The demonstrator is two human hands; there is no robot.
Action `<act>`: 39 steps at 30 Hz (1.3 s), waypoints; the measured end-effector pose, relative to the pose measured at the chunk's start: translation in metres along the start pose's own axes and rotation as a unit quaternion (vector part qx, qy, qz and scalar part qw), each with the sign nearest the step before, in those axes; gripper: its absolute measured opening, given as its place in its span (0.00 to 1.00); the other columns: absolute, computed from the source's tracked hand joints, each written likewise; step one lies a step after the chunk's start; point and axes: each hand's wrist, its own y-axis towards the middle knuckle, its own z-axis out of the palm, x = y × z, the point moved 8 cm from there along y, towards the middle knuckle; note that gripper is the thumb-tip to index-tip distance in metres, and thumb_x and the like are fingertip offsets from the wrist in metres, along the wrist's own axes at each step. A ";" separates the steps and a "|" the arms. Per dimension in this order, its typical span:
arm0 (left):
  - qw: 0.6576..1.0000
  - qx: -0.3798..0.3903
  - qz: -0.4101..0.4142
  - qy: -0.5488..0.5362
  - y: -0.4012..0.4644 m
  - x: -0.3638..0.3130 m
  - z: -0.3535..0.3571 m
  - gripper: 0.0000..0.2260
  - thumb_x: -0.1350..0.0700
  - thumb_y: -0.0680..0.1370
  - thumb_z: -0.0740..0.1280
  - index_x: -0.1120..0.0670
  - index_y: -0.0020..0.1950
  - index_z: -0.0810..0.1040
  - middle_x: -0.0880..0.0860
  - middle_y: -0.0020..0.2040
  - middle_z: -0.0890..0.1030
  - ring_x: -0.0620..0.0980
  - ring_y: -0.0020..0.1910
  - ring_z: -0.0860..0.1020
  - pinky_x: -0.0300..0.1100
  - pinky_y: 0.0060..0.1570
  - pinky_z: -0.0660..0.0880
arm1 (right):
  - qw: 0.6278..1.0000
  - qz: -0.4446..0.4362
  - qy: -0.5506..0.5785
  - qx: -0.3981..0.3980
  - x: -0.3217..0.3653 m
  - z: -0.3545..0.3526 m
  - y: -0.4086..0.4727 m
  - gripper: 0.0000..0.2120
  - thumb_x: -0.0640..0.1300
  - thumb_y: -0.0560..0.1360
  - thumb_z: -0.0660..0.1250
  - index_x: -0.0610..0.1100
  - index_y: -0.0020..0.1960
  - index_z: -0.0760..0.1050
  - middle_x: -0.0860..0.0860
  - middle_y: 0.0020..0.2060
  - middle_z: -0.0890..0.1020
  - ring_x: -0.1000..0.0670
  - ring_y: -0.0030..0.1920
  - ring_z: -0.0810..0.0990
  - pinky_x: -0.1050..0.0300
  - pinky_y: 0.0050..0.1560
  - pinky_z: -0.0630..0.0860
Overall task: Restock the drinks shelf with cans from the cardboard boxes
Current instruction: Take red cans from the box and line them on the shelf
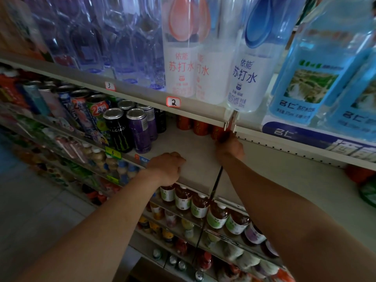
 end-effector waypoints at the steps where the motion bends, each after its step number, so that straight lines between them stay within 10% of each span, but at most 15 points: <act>1: 1.000 0.000 -0.001 0.000 0.000 0.000 0.000 0.21 0.52 0.83 0.53 0.46 0.77 0.62 0.47 0.76 0.62 0.52 0.72 0.65 0.52 0.71 0.65 | 1.000 0.003 -0.002 -0.001 0.001 0.000 0.002 0.21 0.58 0.74 0.67 0.49 0.62 0.76 0.44 0.56 0.82 0.41 0.59 0.79 0.50 0.59 0.76; 10: 1.000 -0.011 0.008 -0.012 -0.006 -0.005 -0.004 0.20 0.52 0.84 0.53 0.49 0.76 0.64 0.49 0.76 0.63 0.52 0.72 0.65 0.49 0.71 0.64 | 0.998 0.009 0.031 0.058 0.005 -0.001 0.004 0.29 0.62 0.70 0.69 0.49 0.66 0.74 0.44 0.59 0.80 0.41 0.60 0.79 0.51 0.58 0.75; 16: 0.930 -0.323 0.048 -0.171 -0.071 0.009 -0.020 0.15 0.54 0.79 0.67 0.52 0.65 0.77 0.50 0.68 0.74 0.48 0.68 0.71 0.43 0.68 0.69 | 0.981 -0.121 0.147 -0.038 0.033 -0.041 -0.081 0.28 0.47 0.70 0.74 0.42 0.67 0.71 0.47 0.61 0.76 0.45 0.58 0.77 0.49 0.59 0.76; 21: 0.862 -0.439 0.019 -0.253 -0.132 0.043 0.011 0.10 0.56 0.78 0.66 0.58 0.57 0.80 0.52 0.58 0.79 0.47 0.58 0.77 0.39 0.59 0.73 | 0.906 -0.332 0.239 0.108 0.072 -0.011 -0.234 0.08 0.45 0.76 0.71 0.48 0.54 0.77 0.55 0.47 0.80 0.55 0.44 0.80 0.57 0.41 0.78; 27: 0.832 -0.296 -0.278 -0.378 -0.188 0.138 0.220 0.14 0.49 0.75 0.64 0.55 0.53 0.82 0.54 0.50 0.83 0.55 0.49 0.82 0.43 0.52 0.76 | 0.860 -0.329 0.130 0.367 -0.004 0.152 -0.324 0.04 0.45 0.78 0.69 0.46 0.52 0.78 0.60 0.35 0.79 0.62 0.36 0.79 0.72 0.38 0.71; 32: 0.767 -0.095 -0.403 -0.491 -0.239 0.136 0.467 0.12 0.46 0.65 0.74 0.53 0.41 0.79 0.52 0.38 0.78 0.48 0.36 0.77 0.48 0.48 0.78 | 0.810 -0.264 -0.053 0.521 -0.209 0.342 -0.369 0.10 0.49 0.73 0.65 0.46 0.51 0.79 0.47 0.43 0.84 0.47 0.44 0.82 0.45 0.49 0.79; 39: 0.559 -0.112 -0.599 -0.562 -0.283 0.109 0.704 0.03 0.57 0.74 0.71 0.50 0.45 0.79 0.49 0.42 0.83 0.51 0.47 0.82 0.42 0.51 0.75 | 0.715 -0.214 -0.212 0.630 -0.403 0.497 -0.425 0.11 0.38 0.74 0.71 0.38 0.55 0.76 0.48 0.42 0.78 0.50 0.44 0.76 0.60 0.44 0.67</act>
